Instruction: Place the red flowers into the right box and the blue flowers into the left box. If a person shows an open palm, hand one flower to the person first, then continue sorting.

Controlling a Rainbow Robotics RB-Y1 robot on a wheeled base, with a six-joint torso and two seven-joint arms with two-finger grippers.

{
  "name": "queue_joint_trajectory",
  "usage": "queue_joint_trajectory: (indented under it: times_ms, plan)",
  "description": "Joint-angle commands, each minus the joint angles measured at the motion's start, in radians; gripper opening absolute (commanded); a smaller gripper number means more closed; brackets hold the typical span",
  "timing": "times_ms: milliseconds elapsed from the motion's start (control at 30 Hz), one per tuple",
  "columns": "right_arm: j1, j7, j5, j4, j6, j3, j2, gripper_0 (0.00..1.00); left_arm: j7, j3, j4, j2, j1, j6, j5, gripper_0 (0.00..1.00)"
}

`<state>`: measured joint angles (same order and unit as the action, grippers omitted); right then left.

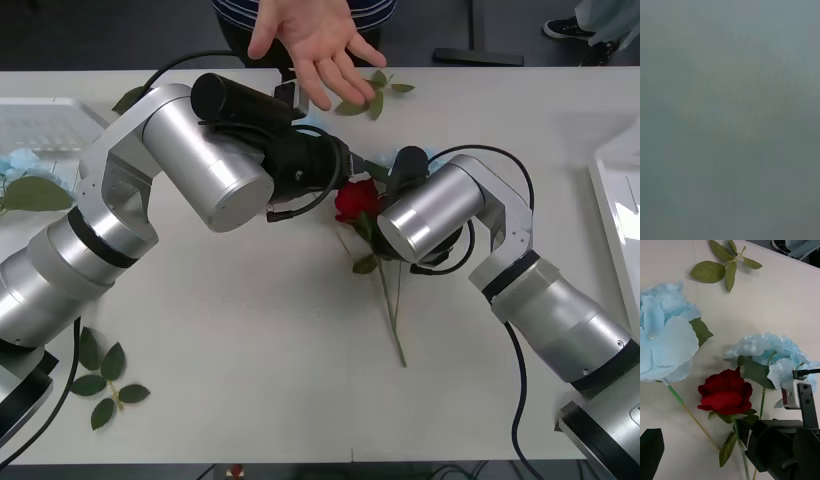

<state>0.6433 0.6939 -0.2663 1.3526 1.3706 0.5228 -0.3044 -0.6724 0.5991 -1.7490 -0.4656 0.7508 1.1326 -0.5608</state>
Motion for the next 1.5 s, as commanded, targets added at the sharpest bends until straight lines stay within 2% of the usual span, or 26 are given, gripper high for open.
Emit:
queue_joint_trajectory:
  times_ms: [33, 267, 767, 967, 1200, 1500]
  plan:
    - [0.015, 0.001, 0.002, -0.023, -0.025, -0.013, -0.001, 0.00, -0.027, -0.022, -0.027, 0.013, 0.030, 0.003, -0.005, 1.00]
    - [0.015, 0.006, -0.005, -0.078, -0.097, 0.010, -0.002, 0.00, -0.027, -0.022, -0.027, 0.013, 0.030, 0.003, -0.005, 1.00]
    - [0.016, 0.007, 0.044, -0.058, -0.088, 0.000, -0.018, 0.00, -0.027, -0.022, -0.027, 0.013, 0.030, 0.003, -0.005, 1.00]
    - [0.047, 0.026, 0.018, 0.105, 0.094, -0.063, -0.076, 0.00, -0.027, -0.022, -0.027, 0.013, 0.030, 0.003, -0.005, 1.00]
    - [0.104, 0.062, -0.137, 0.390, 0.364, -0.156, -0.214, 0.00, -0.027, -0.022, -0.027, 0.013, 0.030, 0.003, -0.005, 1.00]
    - [0.107, 0.085, -0.205, 0.683, 0.535, -0.250, -0.285, 0.00, -0.027, -0.022, -0.027, 0.013, 0.030, 0.003, -0.005, 1.00]
